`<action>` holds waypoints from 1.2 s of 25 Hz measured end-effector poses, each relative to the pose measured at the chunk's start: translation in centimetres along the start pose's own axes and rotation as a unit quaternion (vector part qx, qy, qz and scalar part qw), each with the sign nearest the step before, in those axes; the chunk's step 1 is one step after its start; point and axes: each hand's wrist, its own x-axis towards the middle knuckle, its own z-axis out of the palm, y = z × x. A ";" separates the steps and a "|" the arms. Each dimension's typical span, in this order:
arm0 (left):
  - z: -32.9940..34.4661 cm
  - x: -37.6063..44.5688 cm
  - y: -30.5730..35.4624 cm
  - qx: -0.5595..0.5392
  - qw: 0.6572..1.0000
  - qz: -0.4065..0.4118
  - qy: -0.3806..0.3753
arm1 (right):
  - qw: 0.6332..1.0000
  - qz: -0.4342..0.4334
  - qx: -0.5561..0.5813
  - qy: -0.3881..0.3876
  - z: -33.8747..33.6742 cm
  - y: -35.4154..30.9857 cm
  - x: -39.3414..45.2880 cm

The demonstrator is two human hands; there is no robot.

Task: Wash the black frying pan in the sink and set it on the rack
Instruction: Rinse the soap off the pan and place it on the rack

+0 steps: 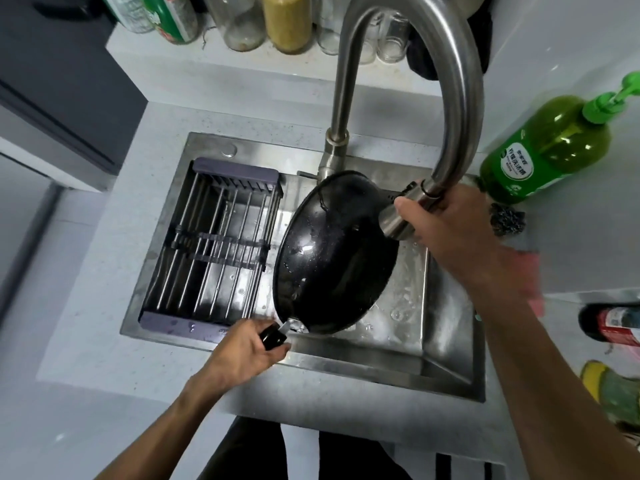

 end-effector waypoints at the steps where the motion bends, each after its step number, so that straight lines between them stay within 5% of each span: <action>1: -0.5 -1.3 0.0 -0.004 1.000 0.001 0.016 | 1.000 -0.002 0.004 0.000 0.1 -0.1 -0.2; 18: -11.3 -11.7 -4.1 -0.091 0.979 0.048 0.177 | 1.000 0.016 0.011 0.020 5.2 -4.8 -4.5; 30: -15.7 -4.2 -6.1 -0.152 0.978 0.048 0.134 | 0.997 0.019 0.042 0.058 7.7 -6.0 -4.4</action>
